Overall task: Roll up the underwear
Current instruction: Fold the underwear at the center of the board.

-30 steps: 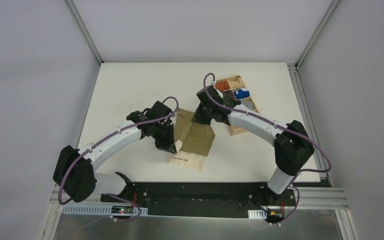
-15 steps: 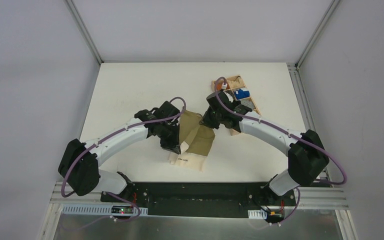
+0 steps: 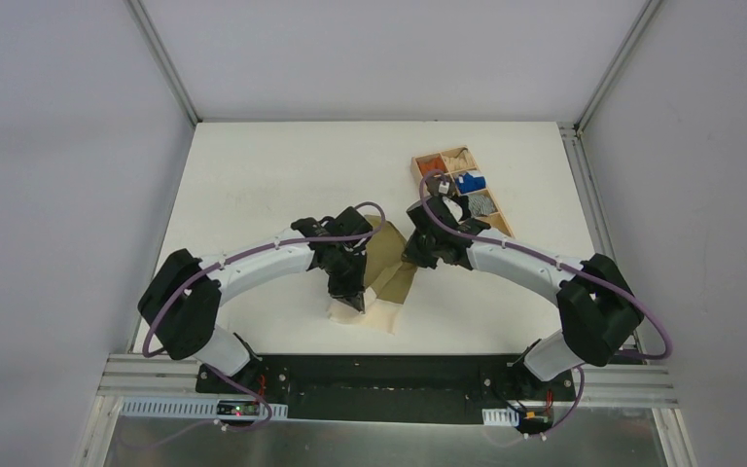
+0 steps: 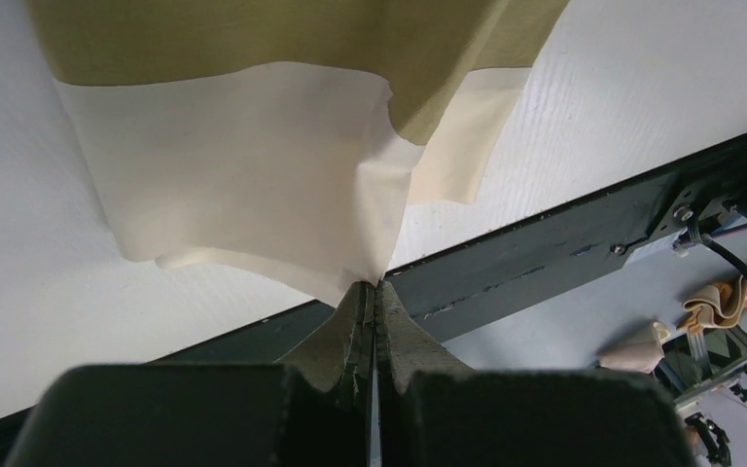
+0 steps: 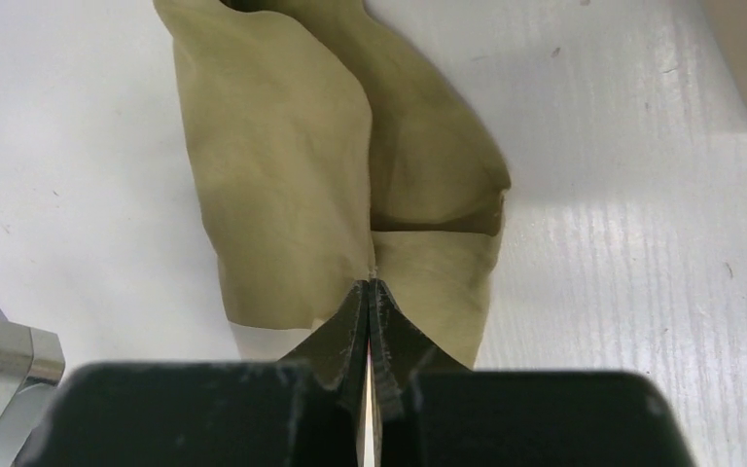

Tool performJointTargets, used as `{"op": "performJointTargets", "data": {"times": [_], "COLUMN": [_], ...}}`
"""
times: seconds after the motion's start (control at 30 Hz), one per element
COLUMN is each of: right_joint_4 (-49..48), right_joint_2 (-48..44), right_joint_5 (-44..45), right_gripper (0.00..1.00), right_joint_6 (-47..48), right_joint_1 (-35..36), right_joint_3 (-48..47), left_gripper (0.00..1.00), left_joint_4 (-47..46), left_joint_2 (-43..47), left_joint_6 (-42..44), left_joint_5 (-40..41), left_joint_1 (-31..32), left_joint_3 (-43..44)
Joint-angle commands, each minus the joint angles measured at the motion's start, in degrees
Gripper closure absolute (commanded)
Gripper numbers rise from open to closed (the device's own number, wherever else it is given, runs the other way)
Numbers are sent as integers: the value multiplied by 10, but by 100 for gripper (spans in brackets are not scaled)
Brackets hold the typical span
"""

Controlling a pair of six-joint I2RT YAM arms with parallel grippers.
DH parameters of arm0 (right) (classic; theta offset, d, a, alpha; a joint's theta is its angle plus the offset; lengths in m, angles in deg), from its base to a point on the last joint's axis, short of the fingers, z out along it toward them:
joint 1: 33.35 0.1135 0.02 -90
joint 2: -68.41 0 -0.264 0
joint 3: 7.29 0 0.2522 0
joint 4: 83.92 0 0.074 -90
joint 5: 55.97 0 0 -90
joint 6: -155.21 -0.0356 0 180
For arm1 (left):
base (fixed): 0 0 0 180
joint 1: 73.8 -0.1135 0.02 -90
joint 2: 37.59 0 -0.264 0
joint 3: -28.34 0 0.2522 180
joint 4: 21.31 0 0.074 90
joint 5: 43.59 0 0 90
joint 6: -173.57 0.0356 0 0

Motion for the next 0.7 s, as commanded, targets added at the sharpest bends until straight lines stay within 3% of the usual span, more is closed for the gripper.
{"op": "performJointTargets", "data": {"times": [0.0,0.67], "right_joint_4": [-4,1], "right_joint_2": [-3,-18], "right_joint_5": [19,32], "right_gripper": [100,100], "right_joint_6": [-10,-4], "right_joint_1": [-4,-15], "right_joint_3": [8,0], "left_gripper": [100,100], "left_joint_4": [-8,-15], "left_joint_2": [-9,1], "left_joint_6": [-14,-15], "left_joint_5": [-10,-24], "left_joint_1": [13,17], "left_joint_3": [28,39]}}
